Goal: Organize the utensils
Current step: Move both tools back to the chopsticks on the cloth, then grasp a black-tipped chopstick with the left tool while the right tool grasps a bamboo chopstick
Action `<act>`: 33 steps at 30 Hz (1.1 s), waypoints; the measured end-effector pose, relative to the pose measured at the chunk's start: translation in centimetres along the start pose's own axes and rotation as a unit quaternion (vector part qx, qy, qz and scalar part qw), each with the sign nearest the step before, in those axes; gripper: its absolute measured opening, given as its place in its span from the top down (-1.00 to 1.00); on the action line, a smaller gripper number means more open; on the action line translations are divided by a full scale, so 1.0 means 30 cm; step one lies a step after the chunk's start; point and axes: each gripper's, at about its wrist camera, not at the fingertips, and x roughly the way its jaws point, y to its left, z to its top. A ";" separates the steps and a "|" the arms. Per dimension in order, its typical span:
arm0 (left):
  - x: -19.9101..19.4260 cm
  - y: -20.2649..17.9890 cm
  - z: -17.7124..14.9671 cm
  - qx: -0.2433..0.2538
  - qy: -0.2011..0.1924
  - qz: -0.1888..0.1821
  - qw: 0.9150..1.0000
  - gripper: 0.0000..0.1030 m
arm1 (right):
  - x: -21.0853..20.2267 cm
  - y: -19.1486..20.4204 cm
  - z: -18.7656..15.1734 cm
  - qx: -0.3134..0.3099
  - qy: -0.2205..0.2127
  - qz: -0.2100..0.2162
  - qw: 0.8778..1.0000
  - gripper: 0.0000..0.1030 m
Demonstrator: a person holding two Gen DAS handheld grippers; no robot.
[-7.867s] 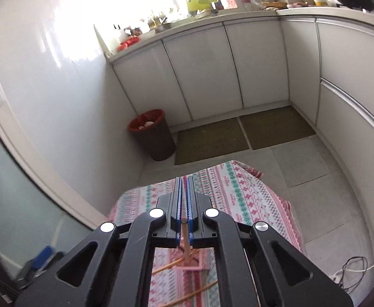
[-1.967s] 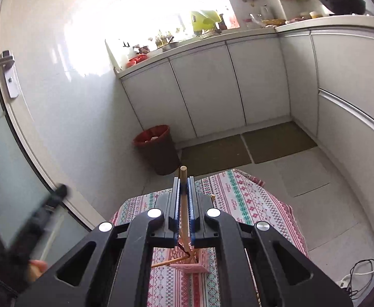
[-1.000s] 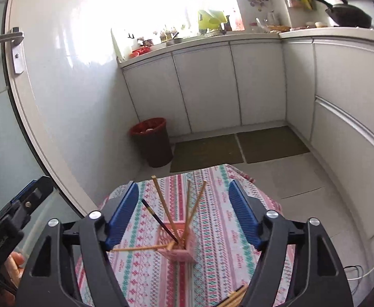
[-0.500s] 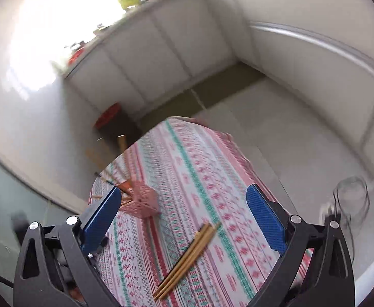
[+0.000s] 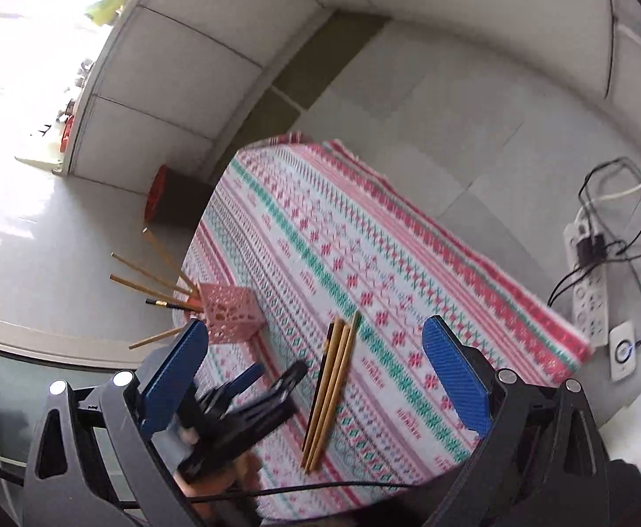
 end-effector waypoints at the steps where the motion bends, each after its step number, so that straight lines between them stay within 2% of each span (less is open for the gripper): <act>1: 0.021 -0.003 0.010 -0.002 0.009 0.000 1.000 -0.17 | 0.003 0.002 -0.001 0.000 0.002 -0.002 1.000 -0.85; 3: 0.048 -0.012 0.021 -0.001 0.020 0.003 1.000 -0.06 | 0.012 -0.003 0.000 0.001 0.008 -0.005 1.000 -0.85; 8: 0.079 -0.027 0.031 0.005 0.028 0.004 1.000 -0.02 | 0.034 -0.007 0.002 0.008 0.029 0.007 1.000 -0.85; 12: 0.098 -0.032 0.033 0.009 0.030 0.010 0.999 0.20 | 0.048 -0.012 -0.004 0.007 0.036 0.003 0.999 -0.85; 18: 0.123 -0.048 0.026 0.019 0.033 0.003 0.999 0.24 | 0.062 -0.021 0.000 0.011 0.035 -0.009 0.999 -0.85; 22: 0.155 -0.102 -0.012 0.057 0.032 0.036 0.997 0.25 | 0.087 -0.039 0.003 0.022 0.039 -0.019 0.999 -0.85; 23: 0.166 -0.122 -0.016 0.060 0.031 0.042 0.997 0.31 | 0.091 -0.043 0.004 0.024 0.040 -0.018 0.999 -0.85; 26: 0.166 -0.119 -0.024 0.054 0.021 0.046 0.997 0.84 | 0.113 -0.040 0.004 0.023 0.040 -0.023 0.999 -0.85; 28: 0.157 -0.088 -0.035 0.043 0.012 0.039 0.998 0.88 | 0.149 -0.023 -0.006 0.005 0.048 -0.037 0.998 -0.85; 30: 0.137 -0.062 -0.060 0.041 -0.002 0.059 0.997 0.88 | 0.194 -0.011 -0.021 -0.005 0.058 -0.045 0.997 -0.85; 33: 0.078 -0.017 -0.112 0.040 -0.017 0.069 0.997 0.88 | 0.297 0.018 -0.057 -0.020 0.090 -0.049 0.995 -0.83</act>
